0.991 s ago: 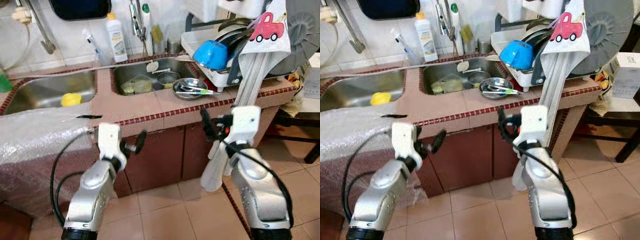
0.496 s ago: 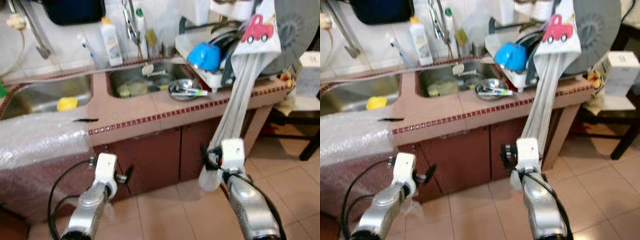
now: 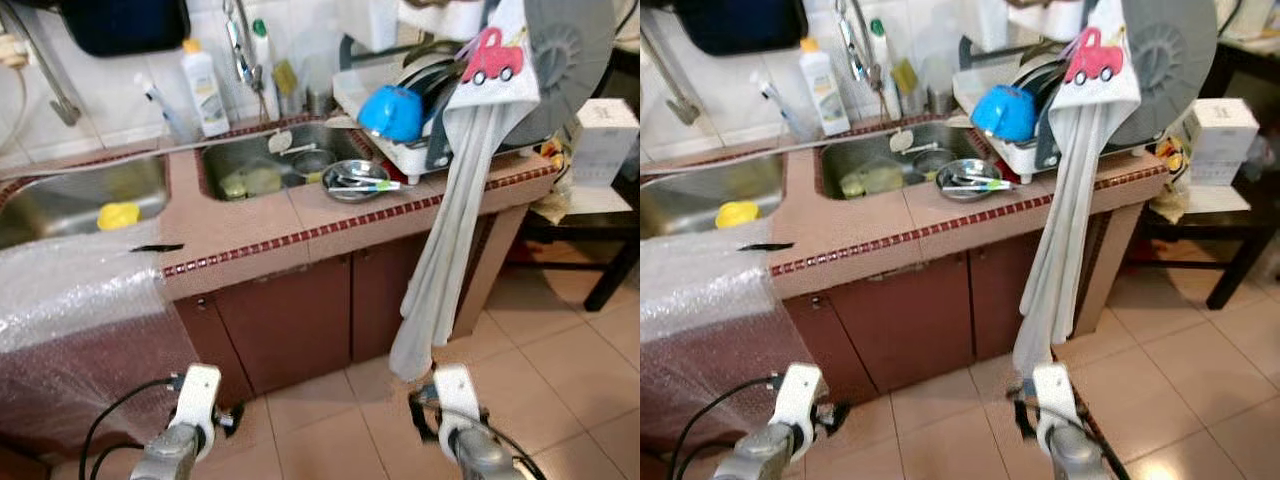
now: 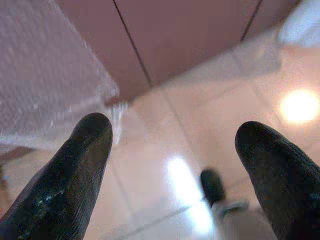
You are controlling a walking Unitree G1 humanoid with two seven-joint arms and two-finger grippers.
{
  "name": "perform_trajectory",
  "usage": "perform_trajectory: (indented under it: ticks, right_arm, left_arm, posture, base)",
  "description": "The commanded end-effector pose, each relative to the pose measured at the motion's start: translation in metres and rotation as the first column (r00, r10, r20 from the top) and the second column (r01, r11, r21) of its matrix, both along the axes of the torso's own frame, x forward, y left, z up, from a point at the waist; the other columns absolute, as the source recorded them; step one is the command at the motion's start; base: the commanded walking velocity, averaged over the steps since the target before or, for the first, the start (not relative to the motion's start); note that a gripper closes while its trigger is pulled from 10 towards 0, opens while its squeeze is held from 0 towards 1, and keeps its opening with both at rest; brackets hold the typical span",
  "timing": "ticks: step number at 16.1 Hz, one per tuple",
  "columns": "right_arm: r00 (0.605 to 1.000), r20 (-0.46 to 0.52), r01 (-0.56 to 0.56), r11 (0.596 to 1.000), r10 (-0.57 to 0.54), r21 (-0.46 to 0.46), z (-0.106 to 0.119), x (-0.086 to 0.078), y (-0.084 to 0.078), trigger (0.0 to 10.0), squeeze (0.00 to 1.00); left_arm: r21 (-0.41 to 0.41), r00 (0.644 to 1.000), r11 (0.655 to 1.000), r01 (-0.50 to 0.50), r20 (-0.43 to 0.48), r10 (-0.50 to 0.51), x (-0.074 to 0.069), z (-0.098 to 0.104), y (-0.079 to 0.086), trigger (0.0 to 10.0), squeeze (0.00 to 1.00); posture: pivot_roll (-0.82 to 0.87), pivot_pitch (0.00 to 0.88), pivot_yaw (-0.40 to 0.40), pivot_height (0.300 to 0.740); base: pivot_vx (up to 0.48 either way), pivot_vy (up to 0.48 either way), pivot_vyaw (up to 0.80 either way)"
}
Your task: Kitchen organization
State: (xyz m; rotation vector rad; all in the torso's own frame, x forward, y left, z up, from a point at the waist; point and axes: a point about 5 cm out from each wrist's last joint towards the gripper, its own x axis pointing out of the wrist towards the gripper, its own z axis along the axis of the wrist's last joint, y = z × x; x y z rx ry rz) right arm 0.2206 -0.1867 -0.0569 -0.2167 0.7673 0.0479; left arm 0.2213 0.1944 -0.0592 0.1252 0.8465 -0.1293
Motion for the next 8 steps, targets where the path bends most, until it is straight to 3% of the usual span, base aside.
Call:
perform_trajectory:
  ticks: [1, 5, 8]
  right_arm:
    - [0.999, -0.039, -0.014, 1.000, 0.014, -0.014, -0.007, -0.009, 0.001, 10.0, 0.00]
    - [0.987, -0.142, 0.079, 0.997, -0.079, -0.005, -0.023, -0.039, -0.016, 10.0, 0.00]
    - [0.947, -0.227, 0.248, 0.967, -0.228, 0.065, -0.034, -0.066, -0.029, 10.0, 0.00]
  left_arm:
    - [0.043, 0.998, 0.999, 0.003, -0.057, -0.001, -0.009, -0.006, 0.009, 10.0, 0.00]
    - [0.041, 0.994, 0.999, 0.014, -0.108, -0.009, -0.019, -0.011, 0.013, 10.0, 0.00]
    - [0.046, 0.991, 0.999, 0.029, -0.130, -0.023, -0.024, -0.014, 0.014, 10.0, 0.00]
  posture:
    - [-0.02, 0.000, 0.091, 0.740]
    - [-0.03, 0.000, 0.102, 0.740]
    - [-0.04, 0.000, 0.117, 0.740]
  base:
    - [0.000, 0.000, 0.00]
    - [0.000, 0.000, 0.00]
    - [0.000, 0.000, 0.00]
